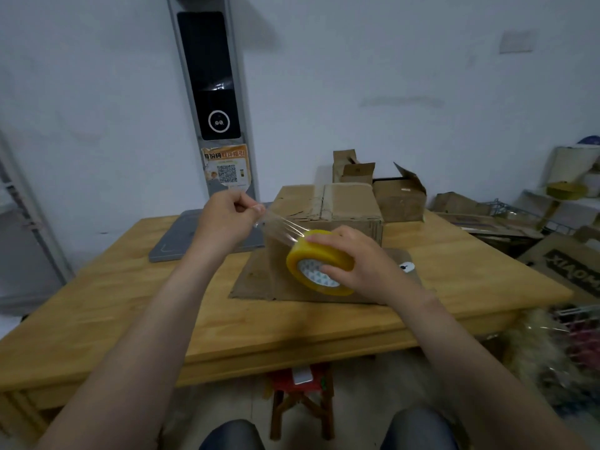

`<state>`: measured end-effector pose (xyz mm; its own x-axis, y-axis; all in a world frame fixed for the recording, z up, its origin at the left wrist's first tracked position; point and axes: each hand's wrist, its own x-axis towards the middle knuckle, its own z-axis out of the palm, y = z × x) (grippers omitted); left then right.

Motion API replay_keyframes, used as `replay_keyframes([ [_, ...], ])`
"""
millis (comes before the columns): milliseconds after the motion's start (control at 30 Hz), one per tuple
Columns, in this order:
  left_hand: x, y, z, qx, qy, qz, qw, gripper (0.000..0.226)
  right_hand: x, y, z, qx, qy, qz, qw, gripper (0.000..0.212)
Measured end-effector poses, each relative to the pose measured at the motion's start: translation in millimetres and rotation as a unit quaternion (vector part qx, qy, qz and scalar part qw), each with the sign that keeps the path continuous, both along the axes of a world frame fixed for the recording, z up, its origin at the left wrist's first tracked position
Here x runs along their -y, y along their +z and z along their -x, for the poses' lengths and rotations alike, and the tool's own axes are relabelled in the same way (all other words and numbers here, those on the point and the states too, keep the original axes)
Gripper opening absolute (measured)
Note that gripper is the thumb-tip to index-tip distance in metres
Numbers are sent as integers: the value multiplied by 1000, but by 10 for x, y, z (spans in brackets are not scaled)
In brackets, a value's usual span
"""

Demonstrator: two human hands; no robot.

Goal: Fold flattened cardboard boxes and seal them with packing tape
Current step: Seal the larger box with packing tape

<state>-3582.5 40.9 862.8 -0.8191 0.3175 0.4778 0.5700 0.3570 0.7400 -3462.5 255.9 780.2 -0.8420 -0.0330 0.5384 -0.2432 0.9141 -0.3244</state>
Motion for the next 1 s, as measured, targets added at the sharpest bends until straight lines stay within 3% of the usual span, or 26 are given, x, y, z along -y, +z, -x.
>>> replay_keyframes([
  [200,-107,-20,-219,20,-33,-79,996,19,-195,269,-395,-3,-26,-51,998,65],
  [400,-11,8,-89,26,-7,-143,989,20,-513,384,-677,70,-34,-112,991,72],
  [500,116,-42,106,68,7,-189,980,19,-744,415,-799,85,-70,-110,988,78],
  [700,-21,-300,345,136,36,-242,960,20,-982,448,-850,72,-121,-117,983,75],
  [900,-200,-393,513,132,63,-275,950,10,-1193,517,-864,68,-124,-107,984,69],
  [1000,-294,-510,594,165,70,-292,940,18,-1272,573,-803,48,-117,-123,984,66],
])
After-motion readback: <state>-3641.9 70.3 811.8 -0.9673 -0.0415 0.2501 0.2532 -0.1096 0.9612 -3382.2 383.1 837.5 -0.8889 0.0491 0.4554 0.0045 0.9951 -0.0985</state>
